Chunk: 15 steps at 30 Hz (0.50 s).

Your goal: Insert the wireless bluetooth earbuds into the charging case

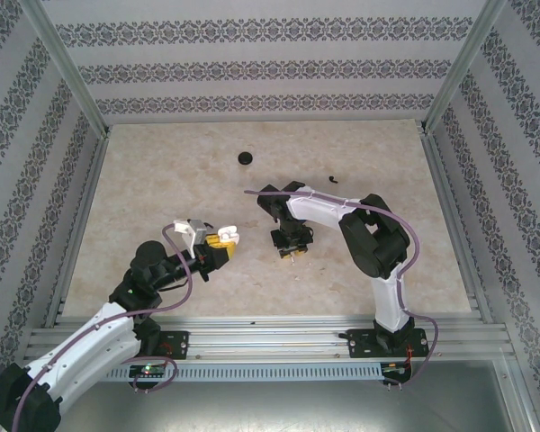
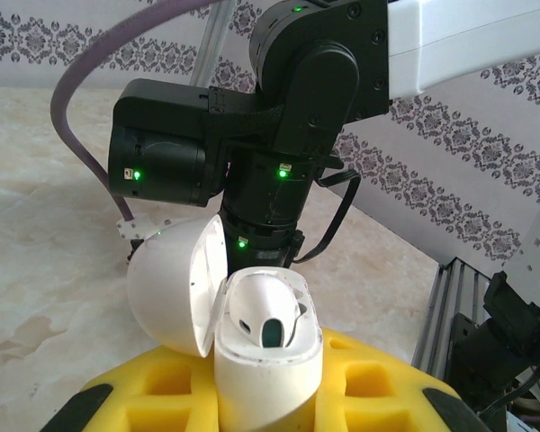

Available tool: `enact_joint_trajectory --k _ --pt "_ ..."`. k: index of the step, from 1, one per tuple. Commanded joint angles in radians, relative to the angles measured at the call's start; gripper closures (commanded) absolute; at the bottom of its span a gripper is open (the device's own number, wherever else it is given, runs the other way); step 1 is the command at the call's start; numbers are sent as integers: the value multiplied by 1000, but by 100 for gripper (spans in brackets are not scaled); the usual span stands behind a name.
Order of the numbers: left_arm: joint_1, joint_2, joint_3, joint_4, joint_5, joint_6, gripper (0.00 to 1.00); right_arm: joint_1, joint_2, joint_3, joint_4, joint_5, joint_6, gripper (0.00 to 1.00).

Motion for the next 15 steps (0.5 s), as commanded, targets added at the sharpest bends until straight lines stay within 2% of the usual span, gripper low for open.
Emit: enact_joint_trajectory --k 1,8,15 --pt "-11 13 -16 79 54 -12 99 12 14 -14 3 6 7 76" --pt "-11 57 -9 134 108 -17 100 11 -37 -34 15 -1 23 83" --pt "-11 69 -8 170 125 -10 99 12 -182 -78 47 26 69 85"
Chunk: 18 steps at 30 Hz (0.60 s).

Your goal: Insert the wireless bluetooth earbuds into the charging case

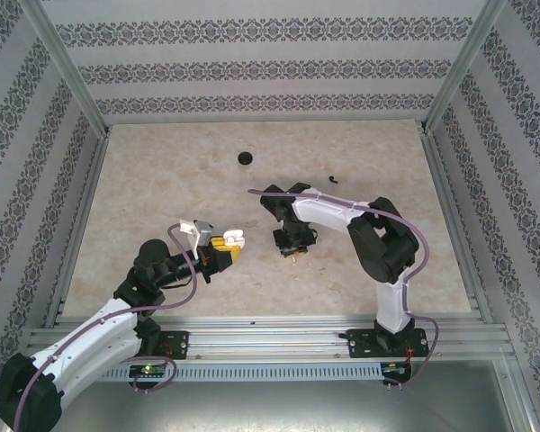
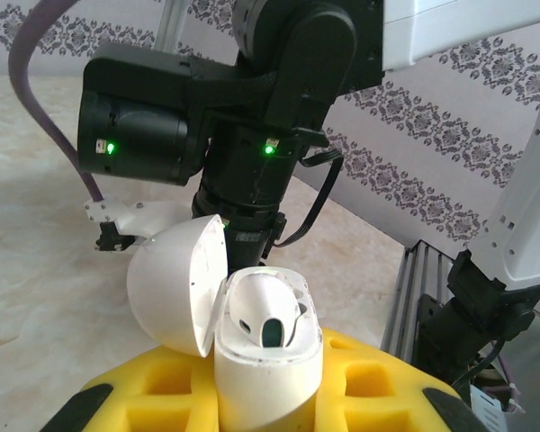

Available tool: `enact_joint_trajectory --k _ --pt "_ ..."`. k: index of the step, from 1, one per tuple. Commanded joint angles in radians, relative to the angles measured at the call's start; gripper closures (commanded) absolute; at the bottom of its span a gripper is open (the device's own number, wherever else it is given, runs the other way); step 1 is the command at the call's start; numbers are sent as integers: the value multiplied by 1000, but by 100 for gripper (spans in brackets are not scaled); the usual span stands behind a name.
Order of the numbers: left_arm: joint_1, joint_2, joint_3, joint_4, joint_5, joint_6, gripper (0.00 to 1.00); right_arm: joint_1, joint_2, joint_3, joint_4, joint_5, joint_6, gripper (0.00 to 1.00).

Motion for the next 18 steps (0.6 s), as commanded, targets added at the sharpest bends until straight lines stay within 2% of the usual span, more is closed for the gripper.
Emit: enact_joint_trajectory --k 1,7,13,18 --pt "-11 5 3 75 29 -7 100 12 -119 -22 19 29 48 85" --pt "-11 26 16 117 24 -4 100 37 -292 -44 89 65 96 86" --pt "-12 58 58 153 56 23 100 100 -491 -58 251 100 120 91" --pt "-12 80 98 157 56 52 100 155 -608 -67 379 123 116 91"
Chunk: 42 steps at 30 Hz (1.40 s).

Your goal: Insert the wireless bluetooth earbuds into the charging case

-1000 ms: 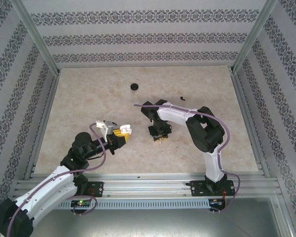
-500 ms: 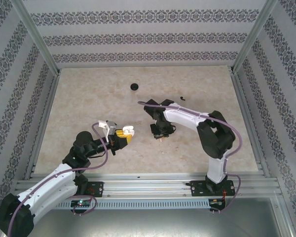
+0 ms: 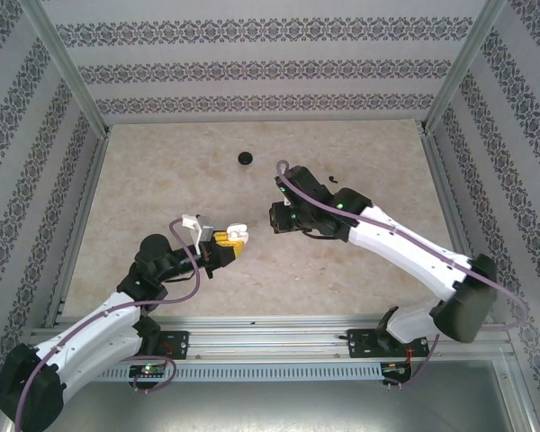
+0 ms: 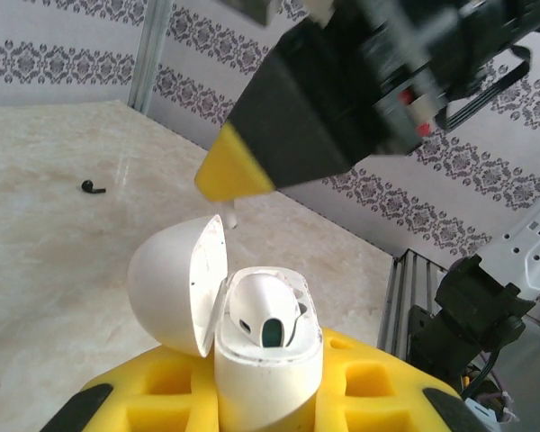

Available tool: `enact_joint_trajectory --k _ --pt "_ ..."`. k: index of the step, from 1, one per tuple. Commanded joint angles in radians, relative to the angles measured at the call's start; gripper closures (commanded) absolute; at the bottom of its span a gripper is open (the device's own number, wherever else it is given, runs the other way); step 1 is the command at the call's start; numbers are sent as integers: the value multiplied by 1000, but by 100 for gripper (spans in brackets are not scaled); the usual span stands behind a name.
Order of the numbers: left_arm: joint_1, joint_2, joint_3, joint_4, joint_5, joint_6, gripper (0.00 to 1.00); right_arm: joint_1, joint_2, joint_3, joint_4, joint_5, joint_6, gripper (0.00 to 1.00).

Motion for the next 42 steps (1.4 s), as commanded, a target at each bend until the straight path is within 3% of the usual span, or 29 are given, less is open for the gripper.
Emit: enact_joint_trajectory --k 1,13,42 --pt "-12 5 54 76 22 44 100 31 -63 -24 130 41 14 91" --pt "-12 33 84 96 -1 63 100 126 -87 -31 319 -17 6 92" --pt "-11 33 86 112 -44 59 100 166 -55 -72 323 -46 24 93"
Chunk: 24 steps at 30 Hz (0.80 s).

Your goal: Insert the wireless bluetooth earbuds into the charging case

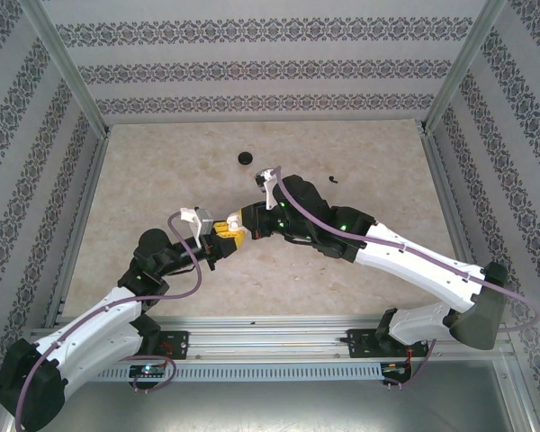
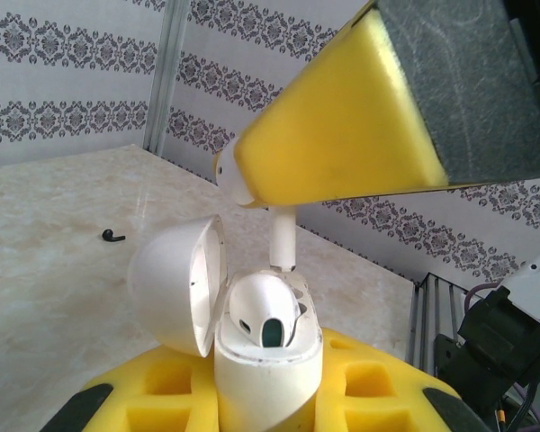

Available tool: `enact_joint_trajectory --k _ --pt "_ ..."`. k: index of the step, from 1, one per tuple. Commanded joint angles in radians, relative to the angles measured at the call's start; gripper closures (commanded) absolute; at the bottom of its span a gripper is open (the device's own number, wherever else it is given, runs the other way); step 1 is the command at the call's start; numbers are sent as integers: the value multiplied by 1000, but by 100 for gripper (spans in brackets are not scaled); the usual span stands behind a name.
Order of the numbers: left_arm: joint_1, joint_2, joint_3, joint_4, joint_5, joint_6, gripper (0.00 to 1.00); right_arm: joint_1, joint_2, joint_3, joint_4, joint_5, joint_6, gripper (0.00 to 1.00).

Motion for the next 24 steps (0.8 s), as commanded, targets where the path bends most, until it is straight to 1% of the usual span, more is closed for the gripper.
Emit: enact_joint_trajectory --k 1,14,20,24 --pt "-12 -5 36 68 -6 19 100 16 11 -18 -6 -5 6 93" --pt "-12 -6 40 67 -5 18 100 30 25 -27 -19 -12 9 93" --pt "-12 -3 41 66 -5 18 100 36 33 -12 -46 -5 8 88" --pt "-12 -2 41 65 -3 20 100 38 34 1 -56 -1 8 81"
